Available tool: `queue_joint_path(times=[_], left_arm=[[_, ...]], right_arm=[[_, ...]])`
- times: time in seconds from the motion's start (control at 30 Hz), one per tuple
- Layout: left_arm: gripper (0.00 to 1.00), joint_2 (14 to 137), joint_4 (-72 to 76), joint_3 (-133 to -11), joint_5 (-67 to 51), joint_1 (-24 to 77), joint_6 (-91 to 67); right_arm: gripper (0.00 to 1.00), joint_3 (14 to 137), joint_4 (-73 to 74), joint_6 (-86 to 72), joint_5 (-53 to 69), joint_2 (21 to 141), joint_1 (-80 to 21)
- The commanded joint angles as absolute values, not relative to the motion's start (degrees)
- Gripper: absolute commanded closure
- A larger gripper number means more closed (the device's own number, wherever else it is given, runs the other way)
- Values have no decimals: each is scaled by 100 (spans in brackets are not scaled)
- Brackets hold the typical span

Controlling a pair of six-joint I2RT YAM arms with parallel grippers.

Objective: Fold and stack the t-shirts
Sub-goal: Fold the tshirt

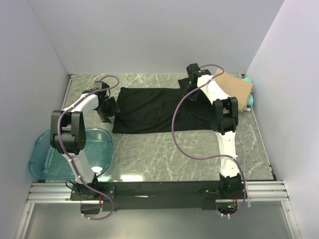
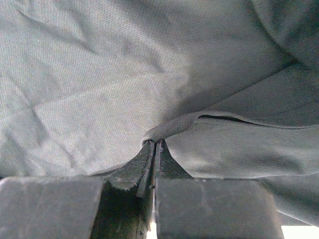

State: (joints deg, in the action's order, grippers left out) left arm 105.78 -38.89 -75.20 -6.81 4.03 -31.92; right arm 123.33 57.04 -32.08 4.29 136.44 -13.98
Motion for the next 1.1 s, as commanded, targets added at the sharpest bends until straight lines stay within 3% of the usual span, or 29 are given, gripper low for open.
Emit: queue_joint_path(times=[0.0,0.5,0.53,0.57,0.67,0.77,0.83,1.07], left_arm=[[34,10283,-3981,-7567,-659,378,-3129],[34,10283,-3938,-7558,-598,387,-3164],[34,10318,-3920,-7567,-615,378,-3155],[34,10327,-3929,-7620,-615,378,-3155],[34,10397,-3911,-7699,-755,378,-3199],[34,10415,-3815,-7699,-905,378,-3287],[34,10450,-3779,-7682,-923,378,-3305],[36,10582,-3621,-7664,-1160,378,-3410]], right_arm=[[100,12542,5599,-3182,571,13746,-1494],[96,12577,5317,-3103,1089,13746,-1547],[92,12568,5300,-3085,1133,13746,-1556],[81,12568,5291,-3085,1186,13737,-1556],[62,12604,5265,-3059,1187,13667,-1556],[49,12490,5195,-3032,1099,13360,-1538],[44,12184,5107,-3024,959,13000,-1503],[42,9996,4483,-3146,660,11340,-1047]])
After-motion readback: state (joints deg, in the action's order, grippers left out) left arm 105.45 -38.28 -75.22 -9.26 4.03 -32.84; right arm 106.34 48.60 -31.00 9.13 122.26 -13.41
